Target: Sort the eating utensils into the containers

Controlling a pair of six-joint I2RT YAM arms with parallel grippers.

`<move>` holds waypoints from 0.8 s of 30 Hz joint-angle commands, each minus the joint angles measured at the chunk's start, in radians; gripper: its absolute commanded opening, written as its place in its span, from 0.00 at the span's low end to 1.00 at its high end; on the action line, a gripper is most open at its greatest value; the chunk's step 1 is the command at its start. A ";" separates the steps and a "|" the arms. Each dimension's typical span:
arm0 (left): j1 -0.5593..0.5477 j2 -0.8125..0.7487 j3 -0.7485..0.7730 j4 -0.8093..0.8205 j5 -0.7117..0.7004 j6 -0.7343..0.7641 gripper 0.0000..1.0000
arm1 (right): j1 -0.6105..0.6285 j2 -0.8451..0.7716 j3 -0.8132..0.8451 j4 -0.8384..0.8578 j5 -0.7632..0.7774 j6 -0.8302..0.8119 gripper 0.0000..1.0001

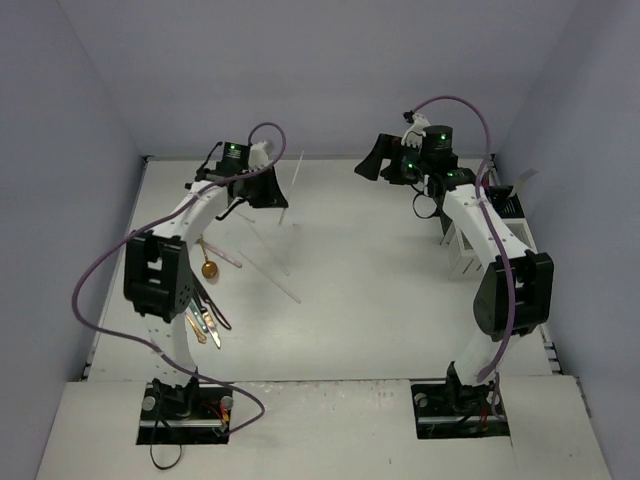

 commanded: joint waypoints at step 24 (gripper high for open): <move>-0.116 -0.497 -0.374 0.398 0.170 -0.095 0.00 | 0.217 0.133 0.185 0.197 -0.126 0.168 0.88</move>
